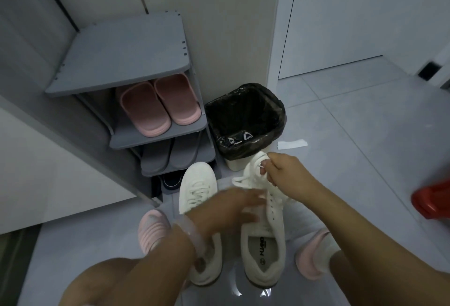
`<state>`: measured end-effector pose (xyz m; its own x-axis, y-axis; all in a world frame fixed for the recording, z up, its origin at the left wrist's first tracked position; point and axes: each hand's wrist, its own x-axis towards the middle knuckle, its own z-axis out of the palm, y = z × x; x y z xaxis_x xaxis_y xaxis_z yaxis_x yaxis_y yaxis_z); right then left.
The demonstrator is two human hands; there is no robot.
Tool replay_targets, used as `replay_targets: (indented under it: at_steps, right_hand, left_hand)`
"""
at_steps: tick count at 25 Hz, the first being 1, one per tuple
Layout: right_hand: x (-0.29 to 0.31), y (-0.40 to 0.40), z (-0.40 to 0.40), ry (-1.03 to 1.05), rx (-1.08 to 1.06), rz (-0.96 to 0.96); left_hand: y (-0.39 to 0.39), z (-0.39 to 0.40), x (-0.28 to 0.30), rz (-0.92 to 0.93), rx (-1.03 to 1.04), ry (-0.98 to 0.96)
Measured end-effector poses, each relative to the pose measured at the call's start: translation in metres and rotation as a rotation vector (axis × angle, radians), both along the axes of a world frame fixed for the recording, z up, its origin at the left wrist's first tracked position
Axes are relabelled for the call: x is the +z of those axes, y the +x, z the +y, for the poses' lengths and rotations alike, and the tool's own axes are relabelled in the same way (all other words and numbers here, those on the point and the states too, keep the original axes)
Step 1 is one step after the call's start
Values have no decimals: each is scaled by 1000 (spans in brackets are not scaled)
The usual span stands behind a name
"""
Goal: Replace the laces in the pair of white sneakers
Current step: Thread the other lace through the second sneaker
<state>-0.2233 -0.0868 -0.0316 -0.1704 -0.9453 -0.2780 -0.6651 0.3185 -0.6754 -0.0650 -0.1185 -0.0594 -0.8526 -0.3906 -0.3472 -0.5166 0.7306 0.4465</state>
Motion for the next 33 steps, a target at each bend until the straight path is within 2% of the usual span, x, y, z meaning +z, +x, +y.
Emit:
replay_targets:
  at_steps: [1,3,7,9,12,14,16,17,18,19,20,21,23,25,27,30,33]
  right_hand:
    - [-1,4,0,-20,20,42]
    - [0,10,0,-137,22,77]
    - [22,12,4,-381,-105,-36]
    - [32,4,2,-352,-234,-150]
    - [40,-21,-3,-179,-481,-558]
    - [43,-34,-5,-106,-516,-641]
    - [42,-41,-5,-98,-491,-640]
    - [42,-41,-5,-103,-473,-633]
    - [41,-40,-4,-113,-450,-620]
    - [41,-38,-4,-124,-426,-605]
    - [41,-36,-4,-134,-413,-583]
    - [40,-35,-5,-148,-416,-556]
    - [37,-31,-8,-202,-421,-479]
    - [35,-18,-9,-236,-304,-392]
    - [32,1,-9,-236,-135,-304]
    - [38,17,-4,-341,-117,-200]
    - [58,7,11,-490,-234,-339]
  left_hand:
    - [-4,10,-11,3,-66,32]
    - [-10,19,-30,33,-49,59]
    - [-7,22,-49,81,43,68]
    - [-9,27,-52,179,11,19]
    - [-3,39,-63,367,11,-116]
    - [0,41,-58,498,99,-154]
    - [-5,41,-48,568,225,-178]
    - [-8,40,-46,538,251,-186]
    - [-10,41,-41,591,328,-97]
    - [-11,43,-41,528,362,-55]
    - [-10,41,-42,536,333,-66]
    - [-11,40,-41,468,277,-150]
    - [-8,36,-46,410,182,-203]
    - [-12,31,-50,326,-4,-313]
    - [-13,29,-51,286,-100,-233]
    - [-19,32,-51,284,-90,-161]
    - [-26,34,-52,354,60,-107]
